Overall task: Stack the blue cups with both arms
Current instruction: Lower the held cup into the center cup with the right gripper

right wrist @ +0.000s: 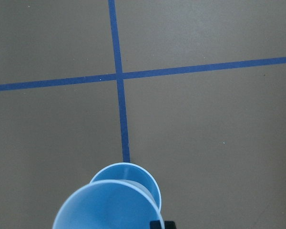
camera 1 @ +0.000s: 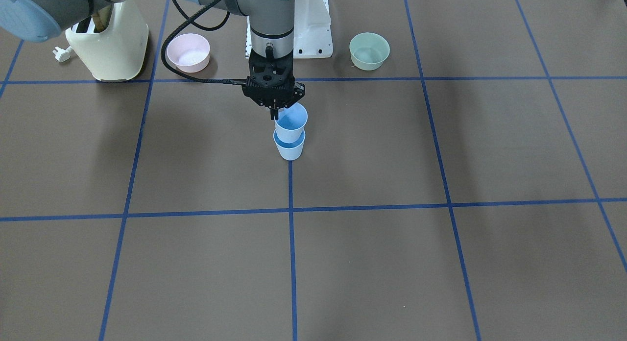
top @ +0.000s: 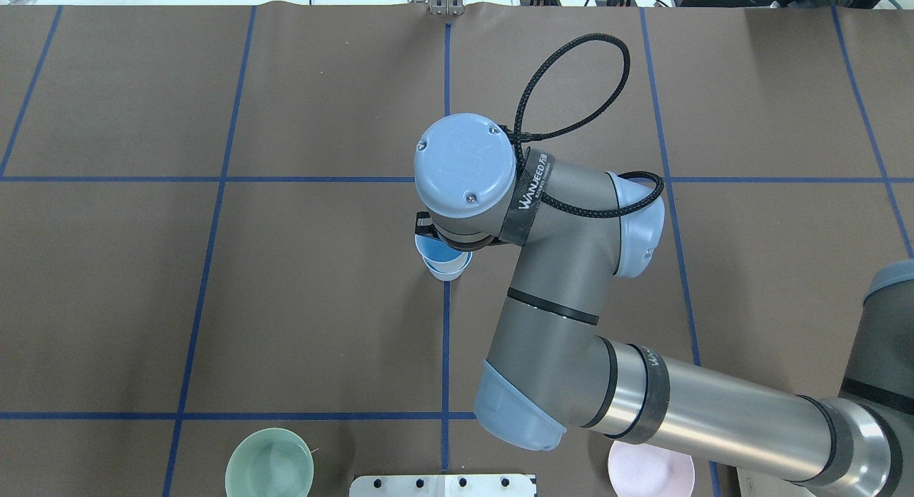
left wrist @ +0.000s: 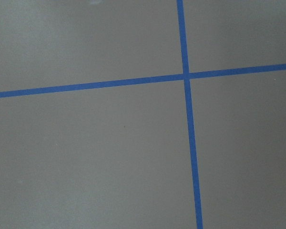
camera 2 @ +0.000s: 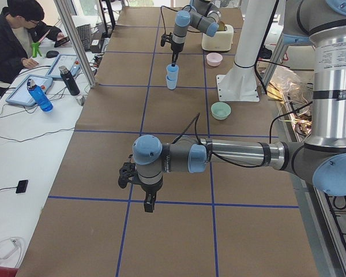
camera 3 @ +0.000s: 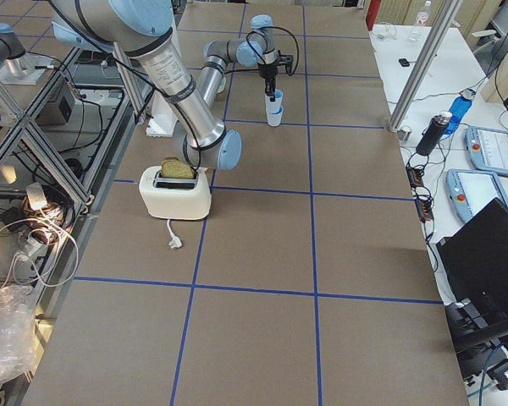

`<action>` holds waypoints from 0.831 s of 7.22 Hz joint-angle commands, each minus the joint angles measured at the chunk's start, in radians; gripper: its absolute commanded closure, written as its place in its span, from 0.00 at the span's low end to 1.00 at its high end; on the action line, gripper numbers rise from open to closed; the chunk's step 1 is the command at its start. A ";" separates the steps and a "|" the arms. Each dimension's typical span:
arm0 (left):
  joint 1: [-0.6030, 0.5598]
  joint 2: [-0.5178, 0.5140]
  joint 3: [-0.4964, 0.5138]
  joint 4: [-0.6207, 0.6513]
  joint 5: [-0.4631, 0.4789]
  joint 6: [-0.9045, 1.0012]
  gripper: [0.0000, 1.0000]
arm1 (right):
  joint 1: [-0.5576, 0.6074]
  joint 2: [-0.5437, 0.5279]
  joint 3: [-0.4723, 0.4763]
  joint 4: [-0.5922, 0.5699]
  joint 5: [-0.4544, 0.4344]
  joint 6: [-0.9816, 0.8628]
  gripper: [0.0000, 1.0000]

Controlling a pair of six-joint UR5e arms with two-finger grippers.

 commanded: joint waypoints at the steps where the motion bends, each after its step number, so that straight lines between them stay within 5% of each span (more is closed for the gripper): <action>1: 0.000 0.000 0.001 0.001 0.000 0.000 0.02 | -0.001 -0.005 -0.035 0.059 -0.002 -0.005 1.00; 3: 0.000 0.000 0.001 -0.001 0.000 -0.001 0.02 | -0.001 -0.008 -0.060 0.077 0.000 -0.006 0.98; 6: 0.000 0.000 0.001 -0.001 0.000 -0.001 0.02 | -0.001 -0.020 -0.083 0.111 -0.002 -0.009 0.28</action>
